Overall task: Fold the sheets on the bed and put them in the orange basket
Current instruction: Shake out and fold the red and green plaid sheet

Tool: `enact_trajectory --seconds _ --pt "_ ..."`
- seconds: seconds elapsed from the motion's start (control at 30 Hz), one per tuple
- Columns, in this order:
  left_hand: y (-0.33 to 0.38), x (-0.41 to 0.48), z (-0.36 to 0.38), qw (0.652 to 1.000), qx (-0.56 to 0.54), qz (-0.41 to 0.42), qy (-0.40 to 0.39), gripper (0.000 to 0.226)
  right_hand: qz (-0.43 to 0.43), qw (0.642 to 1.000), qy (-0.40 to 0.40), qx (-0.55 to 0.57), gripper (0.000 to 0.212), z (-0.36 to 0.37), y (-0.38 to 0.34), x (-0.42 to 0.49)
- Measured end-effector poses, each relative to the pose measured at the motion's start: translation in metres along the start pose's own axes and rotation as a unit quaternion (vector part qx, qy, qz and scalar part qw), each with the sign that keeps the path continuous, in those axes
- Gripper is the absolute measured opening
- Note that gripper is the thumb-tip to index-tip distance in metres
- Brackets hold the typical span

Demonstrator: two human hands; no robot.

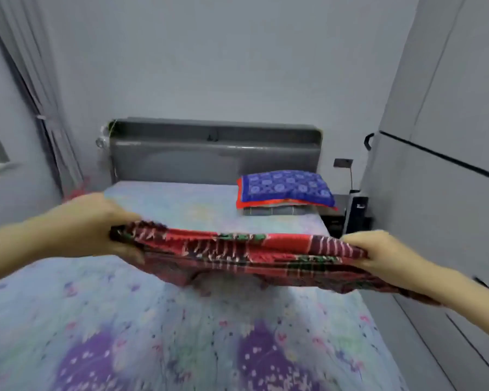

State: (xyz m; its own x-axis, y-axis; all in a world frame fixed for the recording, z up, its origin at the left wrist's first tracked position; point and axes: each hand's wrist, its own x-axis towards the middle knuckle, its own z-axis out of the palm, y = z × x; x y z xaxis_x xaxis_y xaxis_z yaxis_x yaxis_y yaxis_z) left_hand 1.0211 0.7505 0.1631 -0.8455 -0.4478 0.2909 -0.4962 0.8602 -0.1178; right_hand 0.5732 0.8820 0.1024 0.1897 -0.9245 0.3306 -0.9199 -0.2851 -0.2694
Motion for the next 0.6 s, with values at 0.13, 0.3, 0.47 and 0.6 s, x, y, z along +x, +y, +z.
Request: enact_trajectory --seconds 0.13,0.3,0.47,0.6 --pt "0.041 -0.078 0.116 0.944 -0.056 -0.107 -0.307 0.031 0.112 0.963 -0.236 0.060 0.026 0.093 -0.012 -0.072" --pt "0.076 -0.166 0.218 0.902 -0.104 -0.145 -0.393 0.010 0.178 0.909 -0.358 0.115 0.028 0.175 -0.044 -0.150" --pt "0.135 -0.269 0.273 0.885 -0.063 -0.198 -0.417 0.018 0.128 0.884 -0.447 -0.044 0.014 0.235 -0.055 -0.236" --pt "0.184 -0.349 0.283 0.883 -0.054 -0.193 -0.424 0.056 0.087 0.871 -0.463 -0.142 0.030 0.240 -0.059 -0.305"
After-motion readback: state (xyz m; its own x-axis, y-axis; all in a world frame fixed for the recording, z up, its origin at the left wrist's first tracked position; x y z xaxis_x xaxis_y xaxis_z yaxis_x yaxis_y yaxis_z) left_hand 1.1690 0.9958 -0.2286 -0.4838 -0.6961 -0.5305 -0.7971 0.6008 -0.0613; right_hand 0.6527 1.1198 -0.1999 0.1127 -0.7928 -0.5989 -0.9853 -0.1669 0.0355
